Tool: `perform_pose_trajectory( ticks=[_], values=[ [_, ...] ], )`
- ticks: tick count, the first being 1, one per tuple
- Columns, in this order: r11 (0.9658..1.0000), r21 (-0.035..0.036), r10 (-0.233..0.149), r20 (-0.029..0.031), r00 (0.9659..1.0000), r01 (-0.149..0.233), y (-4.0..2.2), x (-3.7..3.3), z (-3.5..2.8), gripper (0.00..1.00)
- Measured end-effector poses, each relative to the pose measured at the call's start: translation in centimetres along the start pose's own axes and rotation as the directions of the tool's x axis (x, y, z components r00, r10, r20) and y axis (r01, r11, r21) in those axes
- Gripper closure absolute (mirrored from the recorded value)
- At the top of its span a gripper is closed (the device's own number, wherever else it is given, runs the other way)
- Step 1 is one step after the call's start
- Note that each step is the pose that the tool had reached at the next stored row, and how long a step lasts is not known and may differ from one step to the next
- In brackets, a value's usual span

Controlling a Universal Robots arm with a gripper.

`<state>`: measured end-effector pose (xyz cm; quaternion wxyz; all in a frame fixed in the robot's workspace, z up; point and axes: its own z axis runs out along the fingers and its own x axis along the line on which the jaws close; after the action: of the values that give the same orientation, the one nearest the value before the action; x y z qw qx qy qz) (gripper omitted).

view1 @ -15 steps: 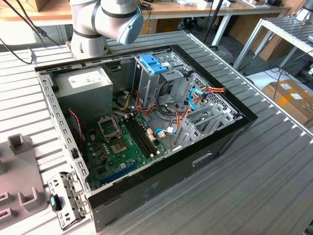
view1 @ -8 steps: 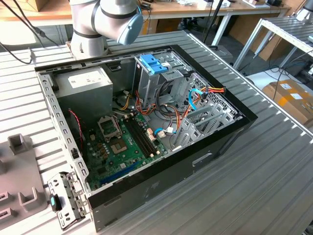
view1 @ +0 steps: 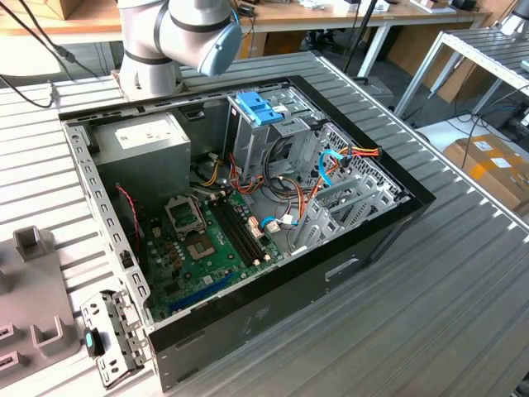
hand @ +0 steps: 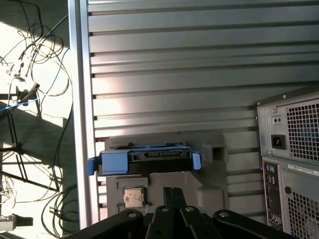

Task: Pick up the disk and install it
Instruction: 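Reach for the disk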

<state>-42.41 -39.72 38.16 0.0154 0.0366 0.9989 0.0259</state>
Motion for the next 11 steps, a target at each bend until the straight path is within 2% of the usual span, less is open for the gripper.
perform_pose_trajectory(
  ticks=[2,3,4,5,6,7,11],
  values=[
    [1.0000,-0.0001,0.000,0.0001,1.0000,0.000,0.00,0.01,0.00,0.89],
    [1.0000,-0.0001,0.000,-0.0018,1.0000,0.000,0.00,0.03,0.02,0.89],
    [1.0000,0.0010,0.001,-0.0140,0.9999,-0.001,0.00,0.02,0.04,0.89],
    [1.0000,0.0026,0.002,-0.0337,0.9994,-0.002,-0.01,0.02,0.08,0.89],
    [1.0000,0.0044,0.003,-0.0583,0.9983,-0.003,-0.01,0.02,0.12,0.89],
    [1.0000,0.0050,0.004,-0.0679,0.9977,-0.003,0.00,0.03,0.15,0.89],
    [1.0000,0.0058,0.004,-0.0681,0.9977,-0.003,0.03,0.02,0.15,0.89]
  ],
)
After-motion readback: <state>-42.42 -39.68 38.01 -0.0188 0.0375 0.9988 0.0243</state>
